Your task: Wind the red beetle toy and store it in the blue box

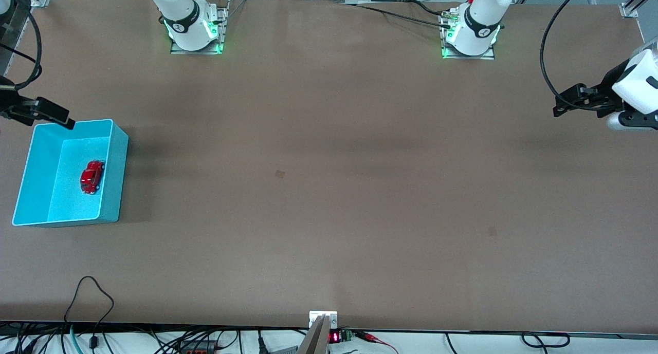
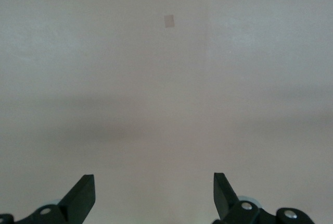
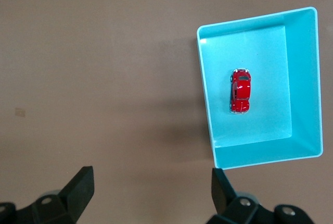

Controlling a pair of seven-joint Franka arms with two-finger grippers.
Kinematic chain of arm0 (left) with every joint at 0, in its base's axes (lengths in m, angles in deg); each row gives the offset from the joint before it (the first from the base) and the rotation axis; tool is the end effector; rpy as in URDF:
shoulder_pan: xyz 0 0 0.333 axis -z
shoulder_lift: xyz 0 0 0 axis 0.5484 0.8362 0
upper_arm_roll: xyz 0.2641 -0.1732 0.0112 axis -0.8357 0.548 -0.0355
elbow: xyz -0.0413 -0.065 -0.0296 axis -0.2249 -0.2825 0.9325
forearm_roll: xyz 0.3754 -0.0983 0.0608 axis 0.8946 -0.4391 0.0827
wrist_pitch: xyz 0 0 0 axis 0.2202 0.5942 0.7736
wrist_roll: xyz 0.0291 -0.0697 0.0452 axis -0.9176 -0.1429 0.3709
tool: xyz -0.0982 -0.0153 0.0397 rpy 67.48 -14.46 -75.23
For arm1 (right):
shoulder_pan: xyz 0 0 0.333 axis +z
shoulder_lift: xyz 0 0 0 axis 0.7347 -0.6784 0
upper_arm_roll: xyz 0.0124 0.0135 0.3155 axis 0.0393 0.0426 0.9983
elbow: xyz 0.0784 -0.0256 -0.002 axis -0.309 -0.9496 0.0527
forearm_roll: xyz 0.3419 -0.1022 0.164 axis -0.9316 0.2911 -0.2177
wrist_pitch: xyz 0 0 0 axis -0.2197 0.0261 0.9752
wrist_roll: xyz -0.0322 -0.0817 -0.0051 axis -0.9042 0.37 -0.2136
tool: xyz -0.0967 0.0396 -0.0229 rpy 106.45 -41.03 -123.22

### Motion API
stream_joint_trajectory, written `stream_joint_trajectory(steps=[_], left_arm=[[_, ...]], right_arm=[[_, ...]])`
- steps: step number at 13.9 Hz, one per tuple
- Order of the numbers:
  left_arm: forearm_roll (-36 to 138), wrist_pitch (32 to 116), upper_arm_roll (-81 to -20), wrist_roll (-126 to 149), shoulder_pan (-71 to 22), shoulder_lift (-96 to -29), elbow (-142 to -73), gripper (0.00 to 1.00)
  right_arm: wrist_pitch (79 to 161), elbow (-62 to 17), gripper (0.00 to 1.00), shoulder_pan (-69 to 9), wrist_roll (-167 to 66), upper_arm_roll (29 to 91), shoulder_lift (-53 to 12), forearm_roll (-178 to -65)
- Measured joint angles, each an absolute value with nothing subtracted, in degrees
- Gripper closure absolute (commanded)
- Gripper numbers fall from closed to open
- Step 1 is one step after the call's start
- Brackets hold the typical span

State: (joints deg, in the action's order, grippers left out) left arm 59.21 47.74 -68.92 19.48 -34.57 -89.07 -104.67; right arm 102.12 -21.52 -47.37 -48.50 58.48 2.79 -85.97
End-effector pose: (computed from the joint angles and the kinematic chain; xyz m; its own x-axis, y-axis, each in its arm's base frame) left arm 0.5454 0.0114 0.5785 0.9964 -0.0031 -0.0851 -0.0021 -0.9999 0.0112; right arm 0.5599 -0.0656 0.5680 0.9972 -0.0738 -0.0118 -0.0741 -0.9970 -0.0236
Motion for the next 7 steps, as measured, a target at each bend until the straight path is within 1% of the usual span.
stream_joint_trajectory(steps=[7], left_arm=[[59.21,47.74,-68.92,19.48,-34.58,-89.07,-104.67,0.00]], right_arm=[[100.66,-22.17,0.00,-47.24,-47.57,58.45,4.56,-85.95]])
